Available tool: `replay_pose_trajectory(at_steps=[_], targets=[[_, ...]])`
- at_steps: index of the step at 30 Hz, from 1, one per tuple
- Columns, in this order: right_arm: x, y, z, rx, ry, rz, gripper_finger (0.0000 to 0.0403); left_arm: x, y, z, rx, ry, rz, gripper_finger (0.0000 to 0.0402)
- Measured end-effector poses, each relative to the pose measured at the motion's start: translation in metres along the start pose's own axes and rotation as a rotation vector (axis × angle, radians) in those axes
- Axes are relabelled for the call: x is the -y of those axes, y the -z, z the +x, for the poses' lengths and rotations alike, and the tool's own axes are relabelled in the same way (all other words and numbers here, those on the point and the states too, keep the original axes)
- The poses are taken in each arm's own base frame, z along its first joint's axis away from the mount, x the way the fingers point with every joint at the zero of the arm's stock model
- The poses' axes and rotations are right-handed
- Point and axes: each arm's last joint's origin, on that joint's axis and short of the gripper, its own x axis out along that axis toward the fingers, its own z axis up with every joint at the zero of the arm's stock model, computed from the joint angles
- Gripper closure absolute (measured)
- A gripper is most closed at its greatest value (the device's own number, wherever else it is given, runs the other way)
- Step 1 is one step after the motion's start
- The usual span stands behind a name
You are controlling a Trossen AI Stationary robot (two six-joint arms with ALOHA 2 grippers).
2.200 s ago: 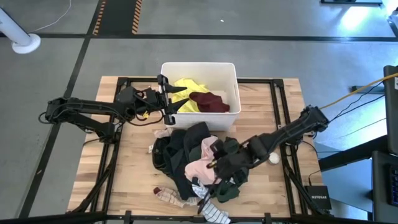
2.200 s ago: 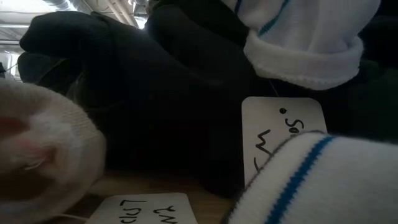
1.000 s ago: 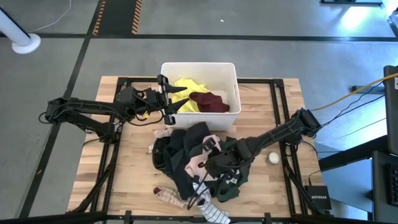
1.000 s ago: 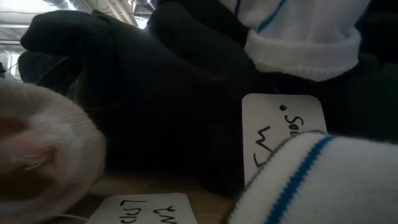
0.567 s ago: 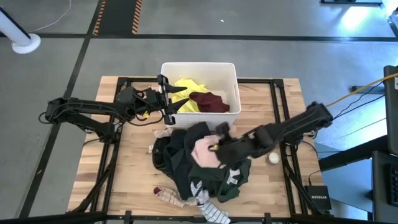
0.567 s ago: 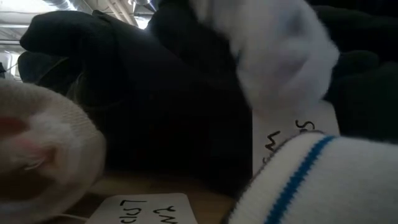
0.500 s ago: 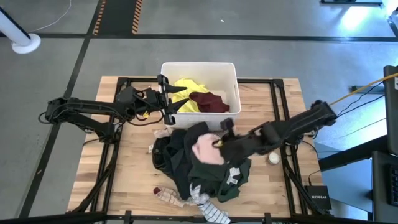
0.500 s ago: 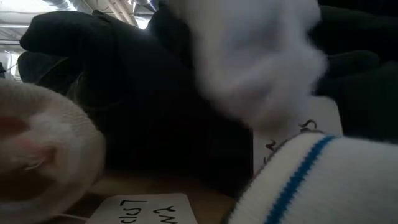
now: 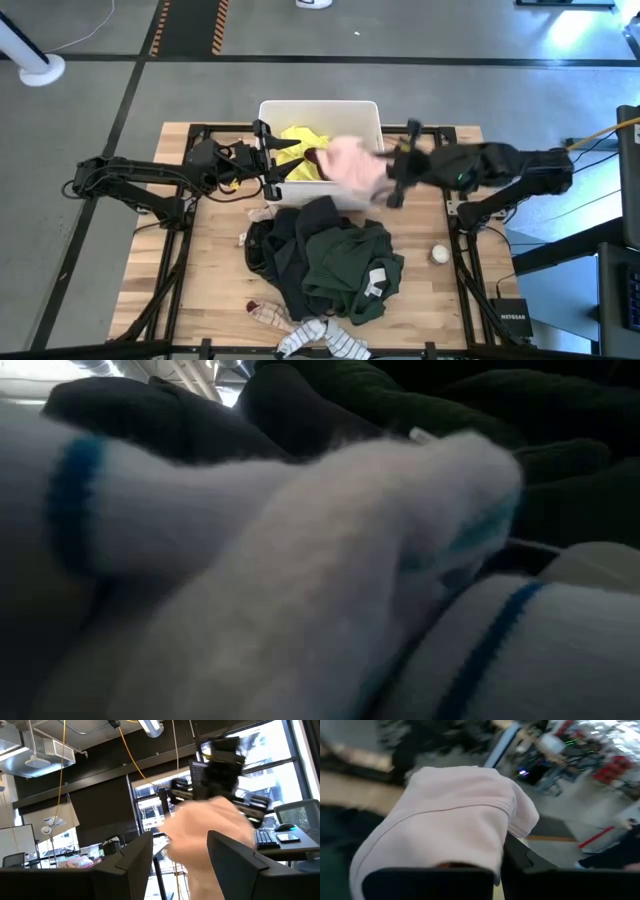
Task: Sort clothes
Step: Put the pink underwear into the white bin
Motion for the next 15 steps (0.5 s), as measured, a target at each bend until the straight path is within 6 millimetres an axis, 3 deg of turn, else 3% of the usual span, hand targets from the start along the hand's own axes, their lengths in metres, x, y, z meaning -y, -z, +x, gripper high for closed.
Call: replay_pose_trajectory(at_steps=[7,15], targets=[[0.044,0.0,0.01,0.053,0.189,0.041,0.0388,0.0,0.0,0.0,0.0,0.0,0.0,0.0219],[0.08,0.014,0.034,0.018,0.251,0.081,0.0387,0.0,0.0,0.0,0.0,0.0,0.0,0.0219]])
